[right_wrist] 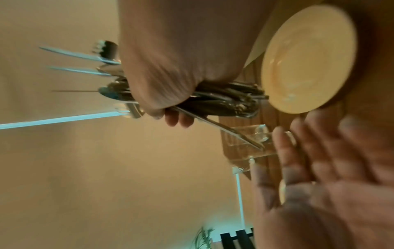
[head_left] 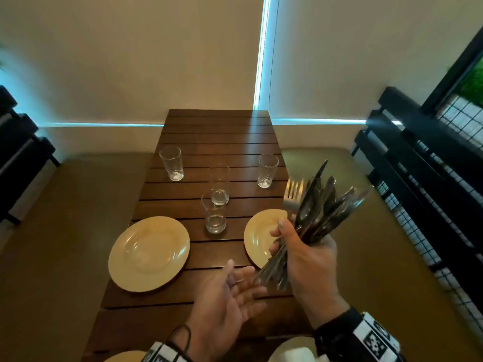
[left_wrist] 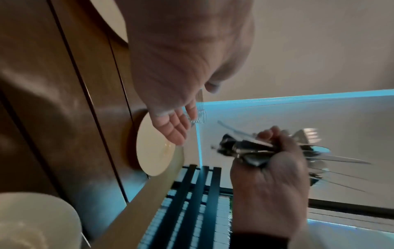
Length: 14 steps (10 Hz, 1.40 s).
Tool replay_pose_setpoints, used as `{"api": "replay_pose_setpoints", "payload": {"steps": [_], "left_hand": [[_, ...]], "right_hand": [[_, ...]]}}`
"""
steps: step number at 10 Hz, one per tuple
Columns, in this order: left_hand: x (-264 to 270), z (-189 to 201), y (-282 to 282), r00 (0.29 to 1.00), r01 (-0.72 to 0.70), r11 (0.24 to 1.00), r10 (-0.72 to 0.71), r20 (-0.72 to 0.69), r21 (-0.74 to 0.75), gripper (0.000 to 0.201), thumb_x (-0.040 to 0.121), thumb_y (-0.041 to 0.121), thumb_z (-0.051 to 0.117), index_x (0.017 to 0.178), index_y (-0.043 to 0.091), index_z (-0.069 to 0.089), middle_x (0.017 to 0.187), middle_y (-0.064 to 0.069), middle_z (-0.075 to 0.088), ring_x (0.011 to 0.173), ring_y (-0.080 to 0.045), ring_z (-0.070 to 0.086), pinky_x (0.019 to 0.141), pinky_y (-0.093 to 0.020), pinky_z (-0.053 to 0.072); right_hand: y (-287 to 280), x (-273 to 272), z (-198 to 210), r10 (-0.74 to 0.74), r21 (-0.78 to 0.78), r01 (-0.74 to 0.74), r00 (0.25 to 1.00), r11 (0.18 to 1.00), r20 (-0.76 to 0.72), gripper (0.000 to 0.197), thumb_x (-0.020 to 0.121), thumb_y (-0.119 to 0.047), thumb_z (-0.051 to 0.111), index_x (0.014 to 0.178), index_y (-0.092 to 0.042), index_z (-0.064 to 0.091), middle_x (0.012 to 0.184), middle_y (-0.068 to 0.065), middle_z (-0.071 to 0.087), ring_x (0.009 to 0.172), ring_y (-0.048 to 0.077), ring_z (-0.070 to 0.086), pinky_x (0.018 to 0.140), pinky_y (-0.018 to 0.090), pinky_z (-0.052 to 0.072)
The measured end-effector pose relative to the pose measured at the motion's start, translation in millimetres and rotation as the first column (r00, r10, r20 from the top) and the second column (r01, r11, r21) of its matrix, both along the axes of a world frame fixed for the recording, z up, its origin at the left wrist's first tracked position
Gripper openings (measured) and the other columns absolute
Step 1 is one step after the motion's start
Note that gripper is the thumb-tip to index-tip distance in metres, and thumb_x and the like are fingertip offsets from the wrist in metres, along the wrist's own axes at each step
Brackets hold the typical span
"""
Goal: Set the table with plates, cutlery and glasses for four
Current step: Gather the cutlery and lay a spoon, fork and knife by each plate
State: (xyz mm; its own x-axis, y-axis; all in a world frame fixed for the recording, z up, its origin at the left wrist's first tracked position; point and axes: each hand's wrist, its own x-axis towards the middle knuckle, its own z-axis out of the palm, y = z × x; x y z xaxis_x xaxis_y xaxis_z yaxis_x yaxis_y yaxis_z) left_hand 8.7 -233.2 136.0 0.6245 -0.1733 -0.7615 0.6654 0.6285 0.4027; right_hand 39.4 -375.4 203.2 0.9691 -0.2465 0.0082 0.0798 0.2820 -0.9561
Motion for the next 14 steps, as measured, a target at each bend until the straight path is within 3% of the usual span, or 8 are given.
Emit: {"api": "replay_pose_setpoints", "payload": {"steps": [2, 4, 5, 6, 7, 9, 11, 14], "left_hand": [[32, 38, -10, 0.987, -0.081, 0.905, 0.132, 0.095, -0.417, 0.045, 0.105, 0.038, 0.05, 0.131, 0.006, 0.069, 0.127, -0.023, 0.073, 0.121, -0.039, 0.066, 0.105, -0.055, 0.05], [41, 42, 5, 0.988, 0.006, 0.924, 0.053, 0.145, -0.383, 0.043, 0.085, 0.021, 0.062, 0.119, -0.001, 0.077, 0.126, -0.025, 0.072, 0.118, -0.038, 0.07, 0.108, -0.047, 0.051], [34, 38, 15, 0.982, 0.062, 0.928, 0.01, 0.19, -0.366, 0.041, 0.091, 0.025, 0.06, 0.118, -0.001, 0.078, 0.126, -0.025, 0.072, 0.11, -0.036, 0.074, 0.088, -0.043, 0.059], [33, 29, 19, 0.983, 0.082, 0.946, -0.024, 0.183, -0.313, 0.04, 0.098, 0.02, 0.055, 0.129, 0.0, 0.071, 0.128, -0.027, 0.071, 0.117, -0.039, 0.07, 0.09, -0.046, 0.059], [32, 28, 25, 0.988, 0.082, 0.95, -0.039, 0.146, -0.302, 0.043, 0.106, 0.026, 0.046, 0.132, 0.002, 0.07, 0.131, -0.026, 0.069, 0.126, -0.041, 0.065, 0.111, -0.053, 0.048], [17, 30, 33, 0.982, 0.177, 0.964, -0.158, 0.108, -0.2, 0.039, 0.104, 0.029, 0.049, 0.114, 0.003, 0.077, 0.116, -0.022, 0.076, 0.115, -0.039, 0.067, 0.115, -0.057, 0.042], [13, 59, 66, 0.854, 0.156, 0.814, -0.396, 0.338, 0.559, 0.019, 0.103, 0.029, 0.062, 0.101, 0.026, 0.08, 0.091, 0.01, 0.08, 0.1, -0.016, 0.072, 0.089, -0.037, 0.057], [16, 82, 67, 0.682, 0.127, 0.682, -0.588, 0.436, 0.721, 0.011, 0.099, 0.026, 0.069, 0.097, 0.023, 0.079, 0.086, 0.006, 0.079, 0.078, -0.006, 0.071, 0.07, -0.024, 0.054]], "right_hand": [[37, 12, 13, 0.01, -0.336, 0.077, 0.968, 0.939, 0.25, 0.012, 0.091, -0.023, 0.069, 0.084, -0.015, 0.074, 0.079, 0.009, 0.076, 0.072, 0.027, 0.074, 0.068, 0.041, 0.061], [60, 7, -18, 0.03, -0.29, 0.016, 0.988, 0.957, 0.154, 0.013, 0.079, -0.031, 0.075, 0.088, -0.022, 0.077, 0.09, 0.005, 0.078, 0.09, 0.019, 0.075, 0.079, 0.037, 0.06], [60, 4, -36, 0.169, -0.4, -0.179, 0.984, 0.899, -0.06, 0.051, 0.082, -0.062, 0.064, 0.109, -0.02, 0.075, 0.099, -0.005, 0.076, 0.093, 0.0, 0.069, 0.081, 0.018, 0.054], [62, 2, -37, 0.16, -0.317, -0.194, 0.979, 0.929, -0.129, 0.064, 0.079, -0.066, 0.065, 0.11, -0.011, 0.073, 0.106, 0.01, 0.076, 0.098, 0.018, 0.072, 0.089, 0.034, 0.058], [70, 0, -24, 0.061, -0.189, -0.068, 0.997, 0.98, -0.041, 0.018, 0.077, -0.035, 0.073, 0.082, -0.018, 0.077, 0.087, 0.008, 0.078, 0.085, 0.019, 0.075, 0.075, 0.032, 0.061], [67, 6, -14, 0.153, 0.155, -0.119, 0.962, 0.981, -0.227, 0.014, 0.084, -0.014, 0.073, 0.071, -0.017, 0.07, 0.056, 0.009, 0.055, 0.051, 0.024, 0.055, 0.062, 0.042, 0.054], [38, -3, -24, 0.51, 0.486, -0.365, 0.835, 0.794, -0.208, 0.028, 0.075, -0.022, 0.081, 0.078, -0.007, 0.057, 0.053, 0.004, 0.047, 0.04, 0.016, 0.049, 0.047, 0.032, 0.049], [49, -29, -36, 0.782, 0.681, -0.634, 0.607, 0.366, 0.145, 0.014, 0.097, -0.007, 0.05, 0.104, -0.011, 0.038, 0.056, 0.004, 0.054, 0.046, 0.014, 0.06, 0.051, 0.03, 0.049]]}}
